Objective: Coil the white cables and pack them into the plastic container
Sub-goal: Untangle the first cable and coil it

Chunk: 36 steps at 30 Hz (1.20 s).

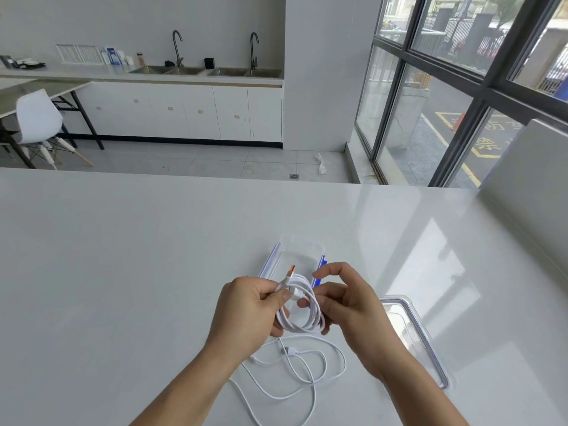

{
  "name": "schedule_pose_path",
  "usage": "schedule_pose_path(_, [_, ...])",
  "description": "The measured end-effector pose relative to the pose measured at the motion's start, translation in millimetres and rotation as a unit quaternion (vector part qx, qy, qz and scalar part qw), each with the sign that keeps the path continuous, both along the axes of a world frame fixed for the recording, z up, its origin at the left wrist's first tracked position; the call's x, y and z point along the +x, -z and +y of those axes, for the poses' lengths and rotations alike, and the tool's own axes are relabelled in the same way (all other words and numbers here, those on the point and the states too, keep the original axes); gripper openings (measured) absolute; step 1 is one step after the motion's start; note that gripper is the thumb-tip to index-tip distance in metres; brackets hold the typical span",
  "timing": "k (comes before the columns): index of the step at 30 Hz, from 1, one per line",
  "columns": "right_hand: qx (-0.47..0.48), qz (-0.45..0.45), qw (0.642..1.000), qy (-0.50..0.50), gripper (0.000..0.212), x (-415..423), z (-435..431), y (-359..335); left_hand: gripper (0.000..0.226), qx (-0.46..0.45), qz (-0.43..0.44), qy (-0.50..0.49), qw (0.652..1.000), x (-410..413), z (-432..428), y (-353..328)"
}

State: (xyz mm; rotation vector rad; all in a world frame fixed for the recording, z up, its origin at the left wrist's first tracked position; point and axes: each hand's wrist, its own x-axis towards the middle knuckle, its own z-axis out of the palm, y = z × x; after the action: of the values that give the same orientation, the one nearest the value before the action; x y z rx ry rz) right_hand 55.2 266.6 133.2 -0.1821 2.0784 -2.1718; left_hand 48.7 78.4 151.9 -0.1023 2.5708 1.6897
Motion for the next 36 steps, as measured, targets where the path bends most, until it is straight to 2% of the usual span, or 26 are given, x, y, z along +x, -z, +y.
schedule_pose_path(3, [-0.025,-0.025,0.999,0.007,0.036,2,-1,0,0.03,-0.038,0.006,-0.005,0.999,-2,2,1])
schedule_pose_path(6, [-0.075,-0.04,0.996,-0.013,0.022,4,2,-5,0.028,-0.07,0.015,-0.01,0.997,-4,3,1])
schedule_pose_path(8, [-0.017,-0.006,0.999,-0.031,0.024,6,1,-6,0.03,-0.098,0.03,-0.004,0.995,-4,6,0])
schedule_pose_path(11, [0.091,0.045,0.995,0.009,0.027,5,-5,0,0.03,-0.117,0.044,0.003,0.992,-3,11,0])
schedule_pose_path(16, [0.184,0.15,0.965,0.111,0.026,8,-17,10,0.028,-0.09,0.033,0.014,0.995,-2,11,2])
schedule_pose_path(20, [0.203,0.232,0.937,0.166,0.016,11,-27,14,0.031,-0.083,0.036,0.011,0.996,-1,10,3])
schedule_pose_path(21, [0.165,0.222,0.944,0.181,0.017,13,-29,14,0.031,-0.08,0.036,0.007,0.996,-1,9,3])
schedule_pose_path(23, [0.022,0.165,0.961,0.222,0.017,16,-29,10,0.03,-0.065,0.037,-0.009,0.997,0,9,5])
schedule_pose_path(25, [-0.113,0.104,0.951,0.268,0.006,17,-28,4,0.028,-0.051,0.051,-0.014,0.997,1,9,6])
schedule_pose_path(28, [-0.239,-0.008,0.923,0.301,0.011,14,-21,-6,0.025,-0.067,0.1,0.003,0.993,3,15,6])
schedule_pose_path(30, [-0.262,-0.077,0.917,0.29,0.014,9,-16,-11,0.029,-0.088,0.134,0.021,0.987,6,18,7])
schedule_pose_path(32, [-0.242,-0.116,0.927,0.26,0.014,5,-9,-14,0.031,-0.098,0.155,0.039,0.982,9,17,10])
schedule_pose_path(36, [-0.093,-0.074,0.971,0.209,0.013,3,-1,-15,0.025,-0.088,0.16,0.054,0.982,11,10,13])
